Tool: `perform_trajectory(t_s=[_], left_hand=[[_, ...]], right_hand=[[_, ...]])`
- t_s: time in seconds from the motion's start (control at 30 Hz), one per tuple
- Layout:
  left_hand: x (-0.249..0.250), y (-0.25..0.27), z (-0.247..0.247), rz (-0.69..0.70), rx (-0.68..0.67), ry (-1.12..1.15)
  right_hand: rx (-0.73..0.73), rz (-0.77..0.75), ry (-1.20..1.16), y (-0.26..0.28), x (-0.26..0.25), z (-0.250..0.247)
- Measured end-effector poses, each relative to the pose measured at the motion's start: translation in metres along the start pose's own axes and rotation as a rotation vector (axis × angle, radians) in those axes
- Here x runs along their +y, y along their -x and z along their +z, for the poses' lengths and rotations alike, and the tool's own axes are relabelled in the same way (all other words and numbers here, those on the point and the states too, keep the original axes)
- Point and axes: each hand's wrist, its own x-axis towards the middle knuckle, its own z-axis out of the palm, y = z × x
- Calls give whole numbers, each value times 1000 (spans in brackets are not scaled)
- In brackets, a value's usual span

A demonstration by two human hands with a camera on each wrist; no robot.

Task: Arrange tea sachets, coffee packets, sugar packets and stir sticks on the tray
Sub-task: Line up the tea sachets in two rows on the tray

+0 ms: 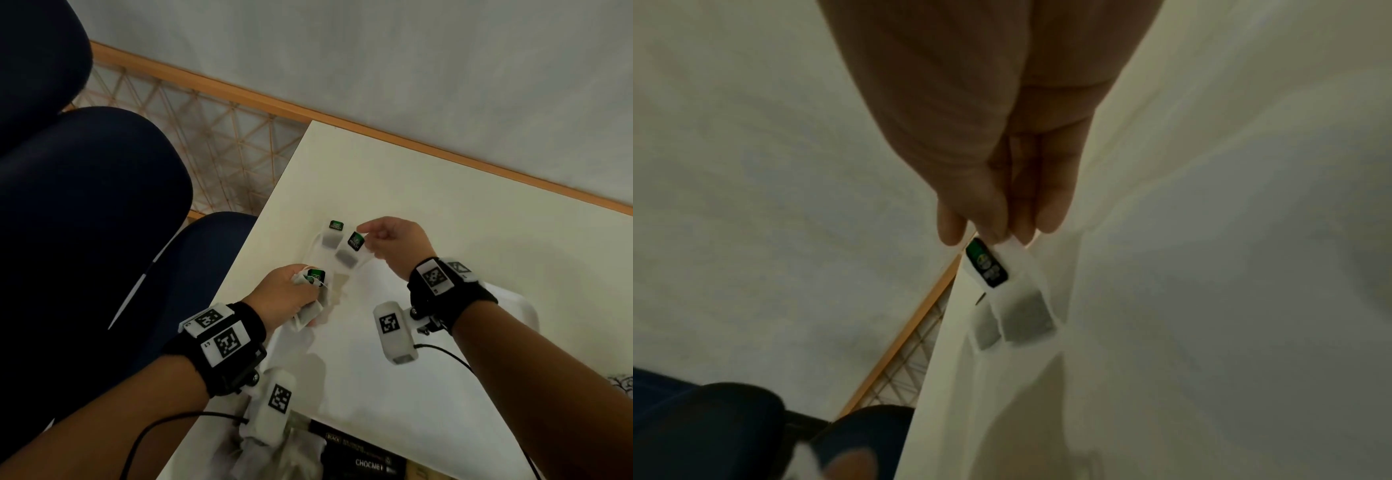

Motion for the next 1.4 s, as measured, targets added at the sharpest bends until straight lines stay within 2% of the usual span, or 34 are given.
perform_trajectory(t_s=[0.2, 0.4, 0.6, 0.73, 0.8, 0.93, 1.0, 1.23, 1.4], left_hand=[[-2, -7, -1, -14, 14, 103], [1, -11, 2, 6, 5, 118], [2, -14, 5, 14, 10, 93], [1, -15, 5, 28, 23, 69], [1, -14, 5, 45, 24, 65], [0, -15, 8, 82, 51, 37], [-2, -15, 8, 98, 69, 17], [-3, -8, 2, 93, 99, -42], [-3, 0, -4, 74, 74, 66]], right_hand=[[44, -37, 121, -24, 1, -6], [28, -69, 204, -38, -1, -9], [51, -59, 229, -37, 2, -8], [85, -113, 237, -24, -1, -7], [37, -138, 165, -11, -8, -3], [-279, -67, 146, 15, -16, 9], [-342, -26, 159, 21, -14, 12], [-255, -1, 75, 22, -14, 2], [-264, 4, 81, 16, -17, 3]])
